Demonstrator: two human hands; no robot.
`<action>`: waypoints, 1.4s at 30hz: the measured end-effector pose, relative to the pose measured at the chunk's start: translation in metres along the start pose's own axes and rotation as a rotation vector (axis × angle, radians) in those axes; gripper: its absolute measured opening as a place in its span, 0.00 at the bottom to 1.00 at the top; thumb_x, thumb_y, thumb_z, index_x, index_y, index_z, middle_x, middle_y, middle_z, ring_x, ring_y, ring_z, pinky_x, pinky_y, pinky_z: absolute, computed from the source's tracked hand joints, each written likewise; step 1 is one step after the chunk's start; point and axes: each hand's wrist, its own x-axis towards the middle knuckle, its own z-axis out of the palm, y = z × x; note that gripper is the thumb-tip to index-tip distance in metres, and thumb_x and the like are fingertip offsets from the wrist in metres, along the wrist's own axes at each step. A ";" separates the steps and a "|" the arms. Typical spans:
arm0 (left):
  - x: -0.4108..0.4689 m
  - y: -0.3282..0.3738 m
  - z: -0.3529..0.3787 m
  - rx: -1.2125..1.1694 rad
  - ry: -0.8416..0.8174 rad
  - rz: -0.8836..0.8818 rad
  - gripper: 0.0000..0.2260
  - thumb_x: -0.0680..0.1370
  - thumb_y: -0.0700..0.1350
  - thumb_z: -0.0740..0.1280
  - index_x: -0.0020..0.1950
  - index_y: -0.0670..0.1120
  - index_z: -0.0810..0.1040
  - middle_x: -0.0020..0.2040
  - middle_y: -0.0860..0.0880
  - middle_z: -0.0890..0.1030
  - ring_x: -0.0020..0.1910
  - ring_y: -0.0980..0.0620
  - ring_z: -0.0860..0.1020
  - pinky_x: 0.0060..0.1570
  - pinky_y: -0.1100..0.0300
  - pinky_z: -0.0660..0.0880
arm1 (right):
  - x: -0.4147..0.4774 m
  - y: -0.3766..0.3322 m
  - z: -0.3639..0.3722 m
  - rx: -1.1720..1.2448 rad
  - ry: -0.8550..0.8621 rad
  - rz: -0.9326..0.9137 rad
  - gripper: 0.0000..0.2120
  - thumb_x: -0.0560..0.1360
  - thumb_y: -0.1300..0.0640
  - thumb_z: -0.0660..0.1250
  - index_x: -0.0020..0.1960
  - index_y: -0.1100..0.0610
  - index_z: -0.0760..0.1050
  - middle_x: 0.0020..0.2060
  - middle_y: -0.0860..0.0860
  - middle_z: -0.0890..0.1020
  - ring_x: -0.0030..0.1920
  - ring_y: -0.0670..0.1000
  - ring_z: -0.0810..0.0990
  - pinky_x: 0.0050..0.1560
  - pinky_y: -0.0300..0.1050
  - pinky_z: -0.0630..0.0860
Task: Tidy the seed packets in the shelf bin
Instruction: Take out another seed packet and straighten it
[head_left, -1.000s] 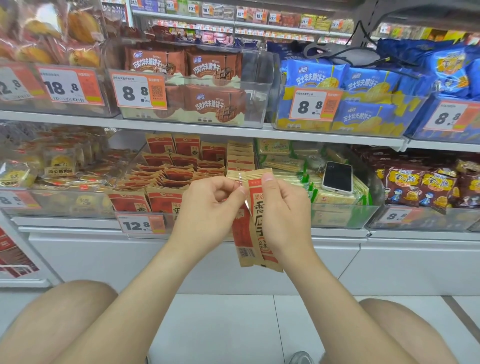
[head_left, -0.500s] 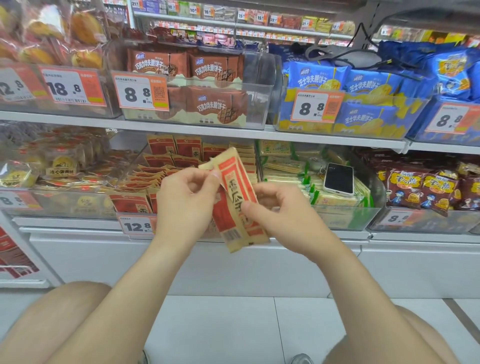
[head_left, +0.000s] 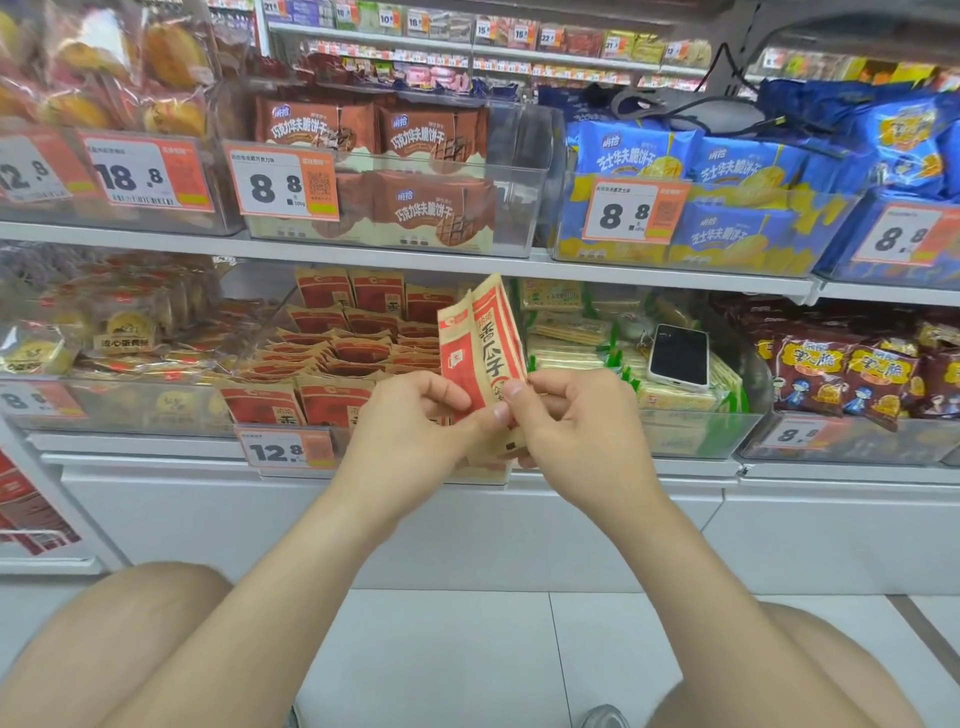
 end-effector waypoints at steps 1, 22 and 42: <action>-0.001 0.002 0.000 -0.052 -0.044 -0.030 0.18 0.75 0.49 0.81 0.54 0.38 0.81 0.45 0.48 0.90 0.46 0.49 0.90 0.44 0.52 0.87 | -0.001 -0.001 -0.001 0.001 0.025 -0.005 0.13 0.83 0.52 0.71 0.41 0.51 0.86 0.34 0.48 0.88 0.35 0.50 0.88 0.36 0.56 0.86; -0.001 0.016 -0.010 -0.184 -0.118 -0.070 0.11 0.76 0.35 0.79 0.56 0.34 0.82 0.45 0.41 0.89 0.45 0.42 0.90 0.39 0.53 0.87 | 0.000 -0.006 -0.004 0.189 -0.048 0.185 0.13 0.87 0.53 0.64 0.51 0.56 0.84 0.39 0.53 0.89 0.37 0.55 0.89 0.36 0.58 0.87; -0.003 0.014 0.000 -0.534 -0.310 -0.133 0.29 0.86 0.65 0.59 0.75 0.43 0.75 0.64 0.35 0.85 0.64 0.33 0.84 0.69 0.34 0.77 | -0.004 -0.005 -0.001 0.442 -0.173 0.028 0.18 0.80 0.59 0.75 0.68 0.48 0.79 0.66 0.48 0.82 0.56 0.42 0.87 0.49 0.38 0.83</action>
